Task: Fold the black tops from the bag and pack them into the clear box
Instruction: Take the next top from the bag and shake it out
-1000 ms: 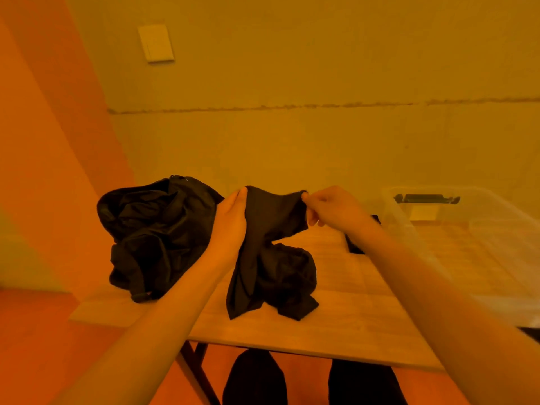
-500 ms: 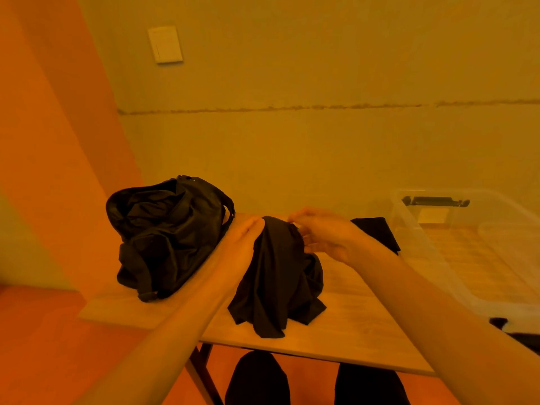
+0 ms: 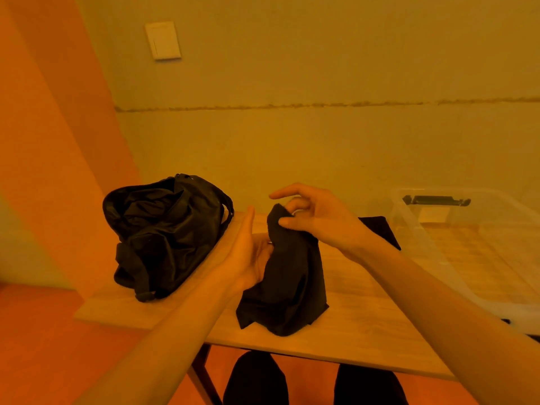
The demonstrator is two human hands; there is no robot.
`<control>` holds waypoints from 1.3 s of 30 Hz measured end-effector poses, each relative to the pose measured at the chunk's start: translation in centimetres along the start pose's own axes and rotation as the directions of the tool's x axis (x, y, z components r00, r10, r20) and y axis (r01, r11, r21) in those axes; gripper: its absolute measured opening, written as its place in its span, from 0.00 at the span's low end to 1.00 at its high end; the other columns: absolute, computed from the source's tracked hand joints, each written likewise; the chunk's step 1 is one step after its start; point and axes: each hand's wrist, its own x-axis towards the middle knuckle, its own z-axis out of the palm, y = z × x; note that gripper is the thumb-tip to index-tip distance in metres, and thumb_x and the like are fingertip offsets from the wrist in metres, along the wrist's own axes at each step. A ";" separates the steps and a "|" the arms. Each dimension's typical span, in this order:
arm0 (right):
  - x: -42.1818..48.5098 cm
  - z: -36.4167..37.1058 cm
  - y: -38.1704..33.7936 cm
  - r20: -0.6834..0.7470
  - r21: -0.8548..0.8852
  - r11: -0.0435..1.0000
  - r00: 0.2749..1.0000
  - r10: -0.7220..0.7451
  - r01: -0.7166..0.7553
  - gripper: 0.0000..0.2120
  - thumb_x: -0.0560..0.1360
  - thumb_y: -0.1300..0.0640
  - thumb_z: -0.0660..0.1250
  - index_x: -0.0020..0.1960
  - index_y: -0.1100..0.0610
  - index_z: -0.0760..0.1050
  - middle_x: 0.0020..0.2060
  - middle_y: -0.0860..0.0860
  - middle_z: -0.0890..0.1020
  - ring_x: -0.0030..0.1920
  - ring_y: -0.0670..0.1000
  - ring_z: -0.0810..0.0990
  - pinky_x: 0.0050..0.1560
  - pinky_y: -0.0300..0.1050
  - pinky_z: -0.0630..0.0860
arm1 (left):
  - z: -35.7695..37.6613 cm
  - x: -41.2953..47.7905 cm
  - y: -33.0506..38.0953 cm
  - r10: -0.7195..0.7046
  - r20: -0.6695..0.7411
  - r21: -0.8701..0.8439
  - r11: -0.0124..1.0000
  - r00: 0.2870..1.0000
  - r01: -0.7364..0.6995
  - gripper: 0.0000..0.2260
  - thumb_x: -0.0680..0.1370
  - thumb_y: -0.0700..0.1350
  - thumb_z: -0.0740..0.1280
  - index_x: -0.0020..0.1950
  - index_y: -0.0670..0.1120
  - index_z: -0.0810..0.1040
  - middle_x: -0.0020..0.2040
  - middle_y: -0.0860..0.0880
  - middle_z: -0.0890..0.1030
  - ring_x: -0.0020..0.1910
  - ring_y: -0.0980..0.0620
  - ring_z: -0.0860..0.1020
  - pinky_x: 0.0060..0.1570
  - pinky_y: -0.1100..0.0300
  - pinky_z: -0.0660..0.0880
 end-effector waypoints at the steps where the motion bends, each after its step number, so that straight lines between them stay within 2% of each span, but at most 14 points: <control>1: -0.3 -0.1 -0.3 0.066 -0.003 1.000 0.998 0.007 -0.006 0.20 0.76 0.65 0.73 0.63 0.49 0.77 0.43 0.51 0.86 0.48 0.50 0.86 0.52 0.43 0.82 | 0.3 -0.3 0.1 0.002 0.053 -0.005 1.000 0.999 -0.002 0.33 0.82 0.67 0.54 0.61 0.42 0.85 0.60 0.39 0.82 0.60 0.41 0.80 0.64 0.49 0.71; 3: -0.8 -0.3 -0.8 0.113 -0.012 1.000 0.993 0.027 -0.026 0.22 0.74 0.66 0.75 0.63 0.51 0.74 0.43 0.54 0.87 0.47 0.54 0.87 0.52 0.45 0.82 | 1.0 -0.1 0.8 0.048 0.092 0.025 0.998 0.995 -0.051 0.21 0.85 0.54 0.60 0.65 0.39 0.81 0.57 0.40 0.81 0.53 0.45 0.81 0.52 0.56 0.75; 6: -1.9 -0.5 -0.6 0.044 -0.031 1.000 0.999 0.007 -0.006 0.20 0.71 0.65 0.77 0.59 0.53 0.75 0.41 0.57 0.85 0.43 0.62 0.84 0.46 0.48 0.80 | 1.8 0.3 1.1 0.200 -0.028 0.101 0.975 0.979 -0.196 0.08 0.83 0.37 0.63 0.55 0.36 0.81 0.49 0.40 0.84 0.42 0.49 0.84 0.36 0.61 0.79; 11: -4.6 0.2 0.7 0.066 -0.203 0.978 0.996 0.054 -0.040 0.15 0.70 0.56 0.79 0.52 0.52 0.76 0.37 0.52 0.85 0.34 0.50 0.84 0.39 0.47 0.83 | 1.0 -0.1 2.7 0.415 -0.133 0.020 0.909 0.900 -0.416 0.07 0.83 0.38 0.65 0.57 0.36 0.79 0.47 0.45 0.86 0.45 0.50 0.86 0.39 0.60 0.81; 14: -4.1 0.5 2.6 -0.210 -0.274 0.953 0.975 0.075 -0.132 0.15 0.74 0.46 0.73 0.46 0.57 0.74 0.35 0.53 0.85 0.33 0.48 0.85 0.40 0.53 0.84 | 0.8 -0.7 3.9 0.376 -0.048 -0.185 0.907 0.925 -0.379 0.10 0.80 0.39 0.65 0.60 0.38 0.78 0.50 0.44 0.84 0.50 0.48 0.84 0.48 0.56 0.83; 16: -2.8 -0.3 3.9 -0.370 -0.238 0.951 0.924 0.101 -0.200 0.16 0.75 0.44 0.72 0.50 0.56 0.75 0.40 0.49 0.84 0.38 0.46 0.84 0.44 0.54 0.84 | 0.4 -1.2 4.5 0.333 0.039 -0.288 0.906 0.942 -0.309 0.11 0.77 0.40 0.67 0.58 0.40 0.78 0.52 0.43 0.83 0.53 0.46 0.83 0.58 0.53 0.80; 18: -1.6 -0.4 4.7 -0.253 -0.279 0.937 0.957 0.140 -0.210 0.18 0.75 0.44 0.73 0.59 0.51 0.74 0.49 0.44 0.81 0.48 0.43 0.81 0.49 0.47 0.81 | 0.3 -1.8 4.9 0.321 0.115 -0.296 0.914 0.940 -0.276 0.10 0.77 0.40 0.66 0.57 0.42 0.78 0.53 0.44 0.83 0.55 0.47 0.82 0.64 0.51 0.76; 22: -0.2 1.1 5.3 -0.214 -0.280 0.955 0.976 0.035 -0.096 0.09 0.79 0.53 0.69 0.52 0.59 0.82 0.43 0.56 0.84 0.45 0.55 0.82 0.46 0.50 0.79 | 1.1 -3.2 5.7 0.396 0.144 -0.151 0.915 0.907 -0.375 0.05 0.80 0.39 0.63 0.53 0.45 0.78 0.47 0.47 0.84 0.45 0.51 0.84 0.46 0.58 0.82; 25: -0.4 0.3 4.9 -0.238 -0.218 0.976 0.971 -0.033 -0.020 0.12 0.81 0.52 0.67 0.49 0.61 0.83 0.39 0.61 0.82 0.43 0.61 0.81 0.38 0.52 0.71 | 0.4 -4.7 7.1 0.520 0.094 -0.033 0.854 0.849 -0.519 0.08 0.82 0.38 0.60 0.50 0.46 0.78 0.42 0.48 0.83 0.41 0.53 0.82 0.41 0.60 0.80; 27: -0.6 -1.0 4.3 -0.230 -0.197 0.980 0.971 -0.058 0.012 0.11 0.81 0.53 0.66 0.49 0.58 0.84 0.39 0.59 0.83 0.41 0.56 0.82 0.40 0.52 0.72 | -0.3 -5.6 7.9 0.614 0.045 0.270 0.752 0.788 -0.601 0.13 0.86 0.37 0.57 0.49 0.47 0.78 0.39 0.51 0.82 0.38 0.56 0.80 0.37 0.64 0.75; 30: -1.1 -1.8 3.2 -0.186 -0.200 0.975 0.974 -0.133 0.095 0.10 0.80 0.56 0.67 0.42 0.56 0.83 0.31 0.50 0.80 0.33 0.44 0.77 0.36 0.37 0.71 | -0.4 -6.4 7.9 0.744 0.115 0.749 0.370 0.659 -0.549 0.14 0.88 0.41 0.53 0.53 0.46 0.78 0.32 0.58 0.76 0.29 0.62 0.73 0.31 0.71 0.67; 32: -1.2 -2.0 2.7 -0.210 -0.183 0.975 0.964 -0.165 0.127 0.10 0.80 0.56 0.68 0.42 0.57 0.83 0.30 0.50 0.79 0.31 0.41 0.76 0.34 0.32 0.70 | -0.2 -6.8 7.8 0.725 0.220 0.823 0.222 0.652 -0.524 0.10 0.86 0.48 0.57 0.58 0.50 0.78 0.31 0.60 0.73 0.28 0.61 0.71 0.30 0.70 0.65; 36: -1.4 -2.8 2.4 -0.340 -0.112 0.983 0.924 -0.174 0.144 0.11 0.81 0.55 0.66 0.44 0.59 0.81 0.33 0.55 0.79 0.33 0.43 0.75 0.34 0.33 0.68 | -0.8 -6.6 7.4 0.593 0.314 0.919 0.007 0.741 -0.395 0.08 0.78 0.52 0.72 0.57 0.56 0.81 0.51 0.59 0.80 0.50 0.62 0.79 0.50 0.64 0.77; 39: -1.6 -3.1 2.4 -0.302 -0.071 0.995 0.950 -0.083 0.064 0.12 0.81 0.52 0.67 0.43 0.60 0.80 0.30 0.51 0.79 0.31 0.44 0.75 0.32 0.35 0.67 | -0.8 -6.5 7.1 0.651 0.340 0.915 -0.061 0.679 -0.399 0.01 0.79 0.45 0.72 0.49 0.51 0.84 0.45 0.54 0.82 0.46 0.59 0.79 0.51 0.55 0.79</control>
